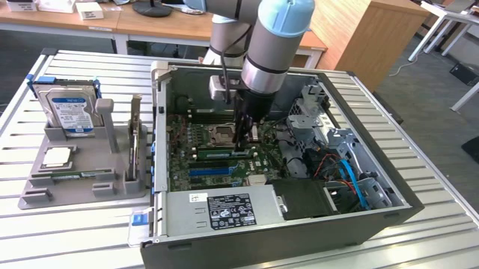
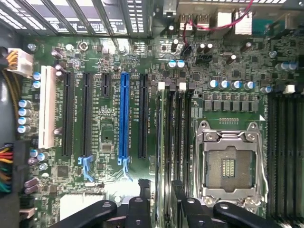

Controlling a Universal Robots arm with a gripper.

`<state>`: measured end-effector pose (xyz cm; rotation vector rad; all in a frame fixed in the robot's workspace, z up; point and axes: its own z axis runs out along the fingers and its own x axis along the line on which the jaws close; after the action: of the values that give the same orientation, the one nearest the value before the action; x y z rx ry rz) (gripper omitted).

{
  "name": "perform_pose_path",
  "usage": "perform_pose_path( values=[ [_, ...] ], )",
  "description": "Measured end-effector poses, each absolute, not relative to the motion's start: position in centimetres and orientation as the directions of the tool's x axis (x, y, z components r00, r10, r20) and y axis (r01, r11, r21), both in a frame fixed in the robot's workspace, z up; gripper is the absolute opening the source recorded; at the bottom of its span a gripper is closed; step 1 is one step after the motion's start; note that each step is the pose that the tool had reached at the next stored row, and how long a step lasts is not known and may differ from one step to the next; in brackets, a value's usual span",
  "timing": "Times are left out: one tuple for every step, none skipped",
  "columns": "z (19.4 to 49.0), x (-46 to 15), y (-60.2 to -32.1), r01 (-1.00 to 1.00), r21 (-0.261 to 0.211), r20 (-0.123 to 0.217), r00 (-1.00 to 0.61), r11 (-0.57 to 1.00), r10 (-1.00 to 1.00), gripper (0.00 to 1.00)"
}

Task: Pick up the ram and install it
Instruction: 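Insert the ram into the slot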

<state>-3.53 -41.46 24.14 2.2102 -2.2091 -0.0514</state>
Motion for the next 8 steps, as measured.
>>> perform_pose_path(
  values=[
    [24.4, -3.5, -41.5, -0.999, 0.035, -0.012, 0.000, -0.001, -1.000, 0.31],
    [24.6, -3.5, -41.5, -0.999, 0.035, -0.012, 0.000, -0.001, -1.000, 0.31],
    [25.6, -3.5, -41.5, -0.999, 0.035, -0.012, 0.000, -0.001, -1.000, 0.31],
    [26.5, -3.5, -41.5, -0.999, 0.035, -0.012, 0.000, -0.001, -1.000, 0.31],
    [26.7, -3.5, -41.5, -0.999, 0.035, -0.012, 0.000, -0.001, -1.000, 0.31],
    [26.7, -3.5, -41.5, -0.999, 0.035, -0.012, 0.000, -0.001, -1.000, 0.31],
    [26.7, -3.5, -41.5, -0.999, 0.035, -0.012, 0.000, -0.001, -1.000, 0.31],
    [26.7, -3.5, -41.5, -0.999, 0.035, -0.012, 0.000, -0.001, -1.000, 0.31]
  ],
)
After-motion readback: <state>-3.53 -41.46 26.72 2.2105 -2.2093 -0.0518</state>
